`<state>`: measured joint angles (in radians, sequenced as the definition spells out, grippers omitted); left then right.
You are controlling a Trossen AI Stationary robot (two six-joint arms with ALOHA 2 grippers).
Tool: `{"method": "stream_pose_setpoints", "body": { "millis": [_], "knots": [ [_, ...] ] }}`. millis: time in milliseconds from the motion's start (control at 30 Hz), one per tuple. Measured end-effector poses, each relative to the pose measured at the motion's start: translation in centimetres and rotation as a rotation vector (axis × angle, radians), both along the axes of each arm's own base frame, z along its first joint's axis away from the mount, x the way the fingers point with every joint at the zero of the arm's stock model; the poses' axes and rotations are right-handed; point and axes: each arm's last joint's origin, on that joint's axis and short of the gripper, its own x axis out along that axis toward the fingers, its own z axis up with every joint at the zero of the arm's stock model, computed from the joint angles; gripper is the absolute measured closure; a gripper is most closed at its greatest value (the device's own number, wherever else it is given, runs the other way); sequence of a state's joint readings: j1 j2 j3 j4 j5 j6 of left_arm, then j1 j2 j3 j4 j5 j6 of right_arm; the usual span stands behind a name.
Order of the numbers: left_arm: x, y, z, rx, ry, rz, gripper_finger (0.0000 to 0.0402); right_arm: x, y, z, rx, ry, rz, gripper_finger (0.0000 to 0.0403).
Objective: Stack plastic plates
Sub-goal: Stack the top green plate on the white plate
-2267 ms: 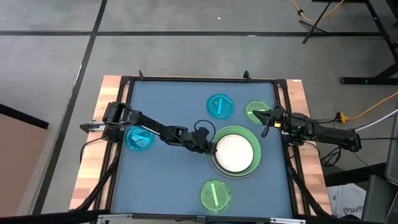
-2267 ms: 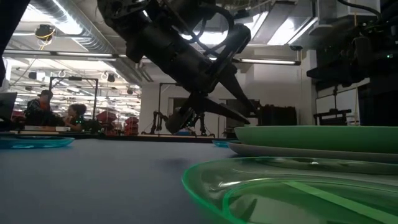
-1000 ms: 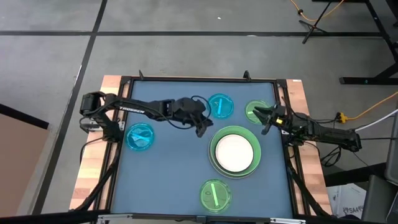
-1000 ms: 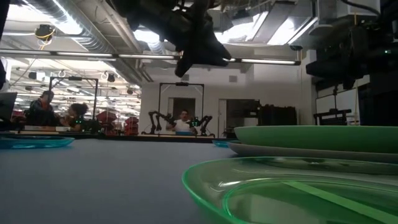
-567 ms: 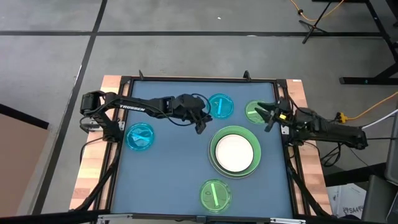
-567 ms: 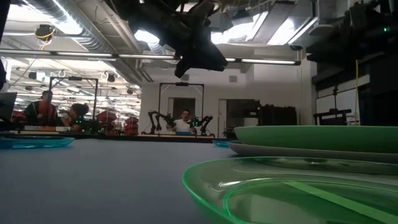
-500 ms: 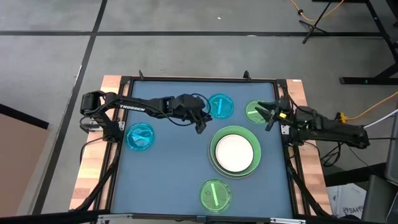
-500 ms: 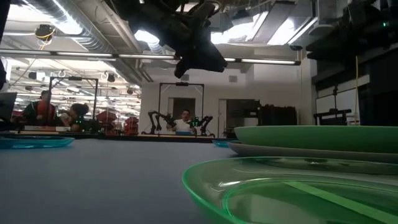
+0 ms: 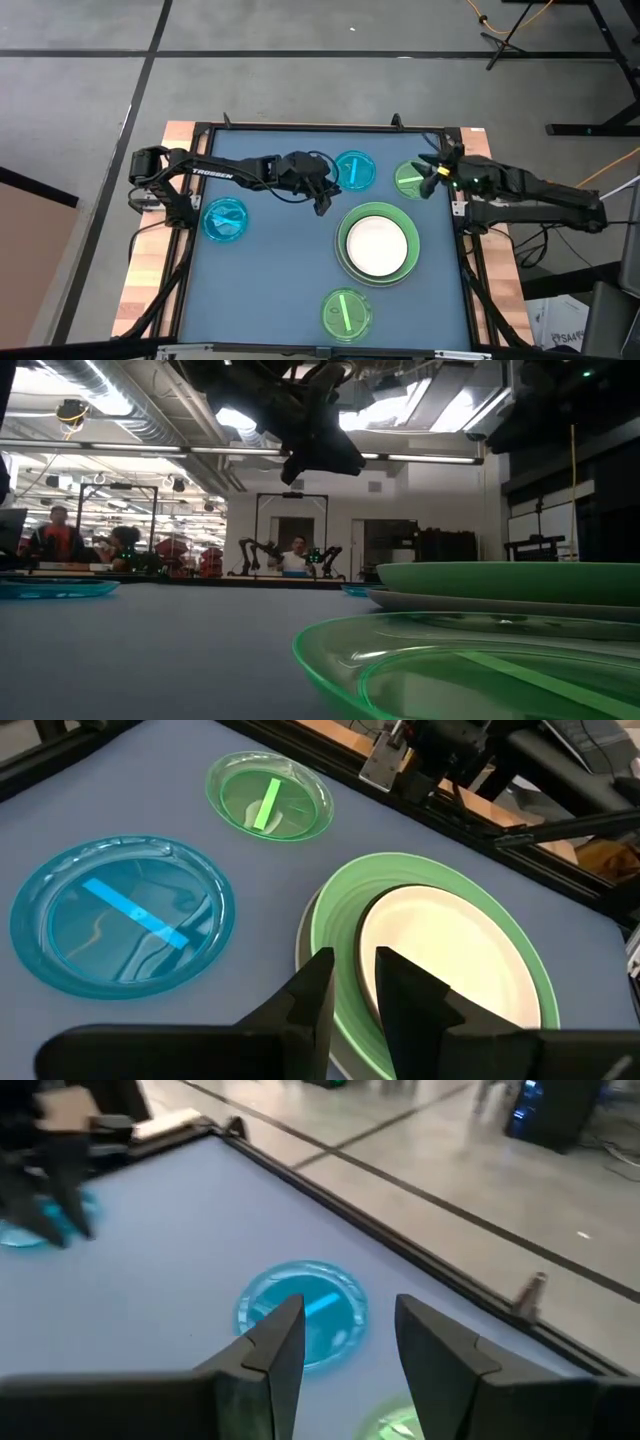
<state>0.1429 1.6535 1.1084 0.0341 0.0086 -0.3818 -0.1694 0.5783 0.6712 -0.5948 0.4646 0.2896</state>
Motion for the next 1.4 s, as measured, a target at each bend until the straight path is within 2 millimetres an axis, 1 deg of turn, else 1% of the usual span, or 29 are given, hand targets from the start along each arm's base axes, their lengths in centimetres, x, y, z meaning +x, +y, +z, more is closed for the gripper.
{"method": "stream_pose_setpoints", "body": {
  "millis": [133,233,433,633,833,1000,1167,1400],
  "knots": [
    [0.0,0.0,0.0,0.000,0.000,0.000,0.0333,0.9,-1.5,0.3,0.032,0.084,-0.058,0.0255],
    [0.0,0.0,0.0,0.000,0.000,0.000,0.0333,1.5,-2.9,0.4,0.054,0.154,-0.065,0.0255],
    [0.0,0.0,0.0,0.001,0.000,0.000,0.0333,2.2,-6.5,-0.4,0.156,0.236,-0.055,0.0255],
    [0.0,0.0,0.0,0.001,0.000,0.000,0.0333,2.7,-10.7,-1.8,0.282,0.298,-0.030,0.0255],
    [0.0,0.0,0.0,0.001,0.001,-0.001,0.0333,2.8,-14.8,-3.5,0.336,0.389,0.013,0.0256],
    [0.0,-0.2,0.0,0.001,0.001,-0.006,0.0333,2.9,-17.5,-5.1,0.347,0.470,0.087,0.0256],
    [0.1,-0.7,0.0,0.002,0.001,-0.018,0.0333,2.9,-19.1,-6.6,0.331,0.579,0.188,0.0256],
    [0.2,-1.4,0.0,0.030,0.005,0.009,0.0333,3.2,-19.4,-8.2,0.288,0.708,0.368,0.0256]
  ]
}}
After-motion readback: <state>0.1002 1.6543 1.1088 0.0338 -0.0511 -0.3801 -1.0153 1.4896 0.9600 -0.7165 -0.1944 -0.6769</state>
